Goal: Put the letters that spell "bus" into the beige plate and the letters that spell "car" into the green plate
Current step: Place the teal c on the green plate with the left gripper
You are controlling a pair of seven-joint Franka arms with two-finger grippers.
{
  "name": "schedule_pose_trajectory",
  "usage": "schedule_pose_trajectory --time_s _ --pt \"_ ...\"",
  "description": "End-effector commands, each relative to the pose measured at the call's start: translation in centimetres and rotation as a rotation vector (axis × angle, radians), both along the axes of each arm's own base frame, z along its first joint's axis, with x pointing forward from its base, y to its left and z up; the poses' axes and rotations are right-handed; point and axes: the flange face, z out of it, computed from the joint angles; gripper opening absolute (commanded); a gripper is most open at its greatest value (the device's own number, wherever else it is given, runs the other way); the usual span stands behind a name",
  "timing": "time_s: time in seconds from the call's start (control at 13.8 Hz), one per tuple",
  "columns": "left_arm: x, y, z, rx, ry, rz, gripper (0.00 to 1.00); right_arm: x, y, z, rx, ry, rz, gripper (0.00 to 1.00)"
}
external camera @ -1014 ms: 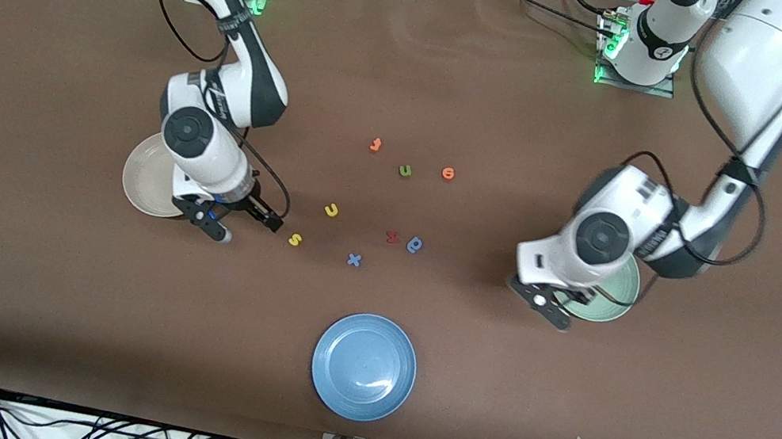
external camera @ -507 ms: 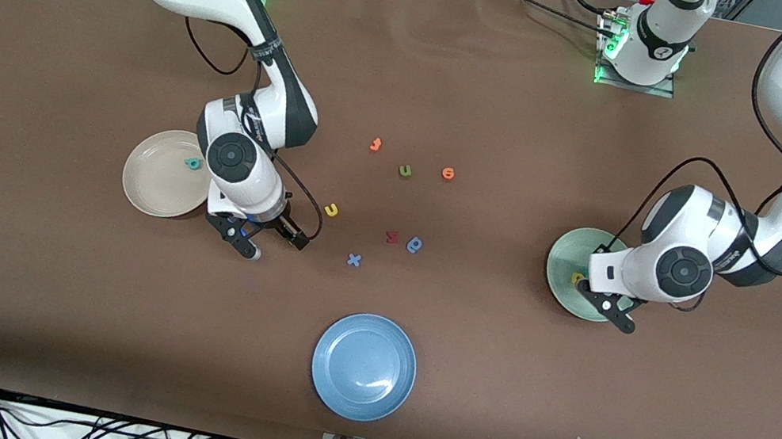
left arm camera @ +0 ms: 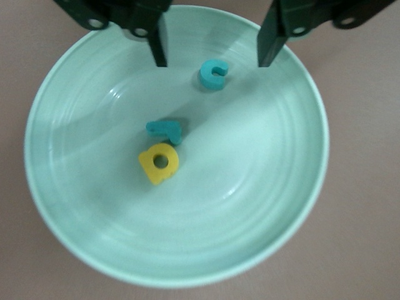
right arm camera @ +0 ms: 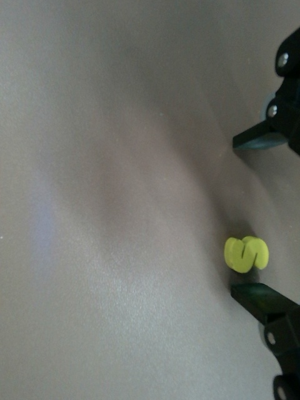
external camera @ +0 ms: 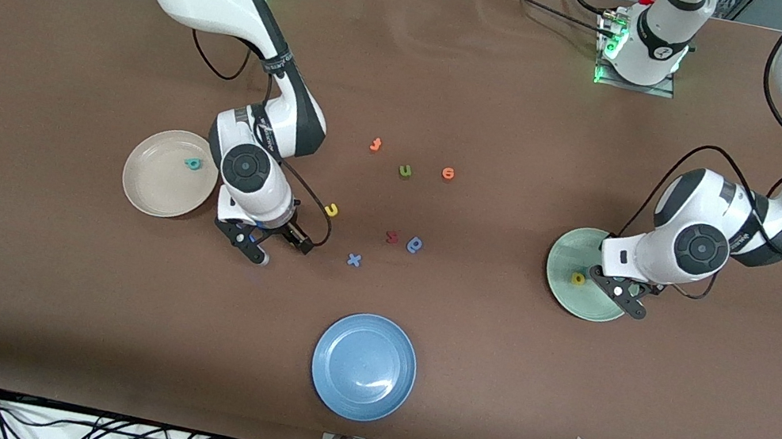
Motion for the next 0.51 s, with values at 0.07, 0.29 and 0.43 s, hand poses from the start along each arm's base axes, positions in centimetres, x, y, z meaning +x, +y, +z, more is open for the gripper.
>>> schedule_pose_trajectory --time_s 0.07,0.29,0.43 --pt "0.6 -1.6 6.9 0.003 -0.079 -0.017 1.0 0.5 0.5 0.2 0.006 0.003 -0.013 0.84" --pt "2.0 -4.7 12.8 0.008 -0.031 0.052 1.0 0.5 0.5 0.2 0.008 0.003 -0.015 0.68" --pt "2.6 -6.0 17.4 0.033 -0.01 0.109 1.0 0.4 0.6 0.2 0.008 0.003 -0.014 0.57"
